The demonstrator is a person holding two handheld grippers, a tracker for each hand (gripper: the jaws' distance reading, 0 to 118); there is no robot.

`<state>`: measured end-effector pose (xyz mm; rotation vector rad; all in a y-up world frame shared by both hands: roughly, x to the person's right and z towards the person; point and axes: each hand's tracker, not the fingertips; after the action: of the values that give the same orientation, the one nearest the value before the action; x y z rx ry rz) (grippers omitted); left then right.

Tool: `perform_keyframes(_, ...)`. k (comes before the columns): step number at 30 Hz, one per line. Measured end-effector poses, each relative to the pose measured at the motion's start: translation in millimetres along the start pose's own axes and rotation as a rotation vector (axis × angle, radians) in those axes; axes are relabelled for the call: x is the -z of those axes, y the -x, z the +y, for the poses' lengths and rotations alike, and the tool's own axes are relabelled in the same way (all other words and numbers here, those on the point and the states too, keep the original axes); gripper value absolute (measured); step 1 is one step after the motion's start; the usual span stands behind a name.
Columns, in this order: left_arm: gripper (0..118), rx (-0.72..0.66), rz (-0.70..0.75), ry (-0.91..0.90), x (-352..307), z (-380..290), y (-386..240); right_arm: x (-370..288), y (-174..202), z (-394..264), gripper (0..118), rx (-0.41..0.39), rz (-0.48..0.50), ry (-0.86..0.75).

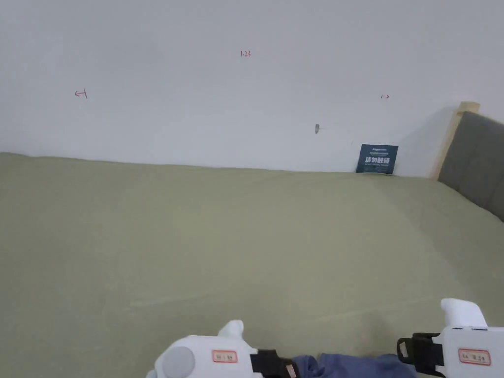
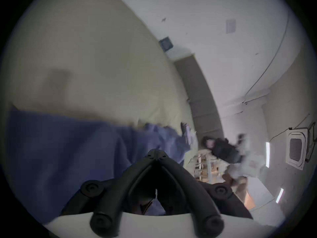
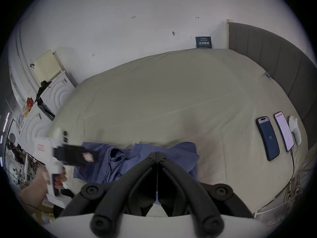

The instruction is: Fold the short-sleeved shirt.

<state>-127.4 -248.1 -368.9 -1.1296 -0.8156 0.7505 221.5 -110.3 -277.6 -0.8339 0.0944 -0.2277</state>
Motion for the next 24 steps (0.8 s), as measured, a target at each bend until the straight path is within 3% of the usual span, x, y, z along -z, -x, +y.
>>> perform_keyframes(3,0,-0.044,0.143,0.142,50.0,-26.7,26.4,0.0,1.8,-1.3,0,-0.003,0.01,0.007)
perform_keyframes(4,0,-0.091,-0.016,0.024,49.5,-33.5,34.1,-1.0,2.9,-2.6,0,-0.005,0.012,0.008)
perform_keyframes(5,0,-0.117,-0.066,-0.054,40.5,-34.3,33.2,-1.8,4.3,-3.6,0,-0.011,0.011,0.008)
perform_keyframes(9,0,-0.046,0.044,0.051,22.4,-19.9,11.7,1.7,10.3,-3.9,0,-0.046,0.0,0.022)
perform_keyframes(13,0,0.053,-0.025,0.02,-45.8,-1.3,1.0,8.0,12.9,-5.3,0,-0.046,0.015,0.026)
perform_keyframes(16,0,0.089,0.062,-0.016,-109.6,11.8,23.3,13.4,16.1,-4.7,0,-0.053,0.013,0.038)
perform_keyframes(18,0,0.055,0.125,-0.028,-144.8,14.7,49.0,15.2,17.0,-5.0,0,-0.056,0.016,0.042)
perform_keyframes(22,0,0.02,0.105,-0.045,-178.1,5.9,82.4,17.0,19.3,-4.6,0,-0.053,0.018,0.043)
perform_keyframes(23,3,0.02,0.1,-0.055,-177.9,3.3,84.4,18.0,19.5,-3.7,0,-0.051,0.015,0.043)
perform_keyframes(24,25,0.019,0.088,-0.074,-176.8,0.5,86.1,18.6,19.1,-2.5,0,-0.048,0.012,0.044)
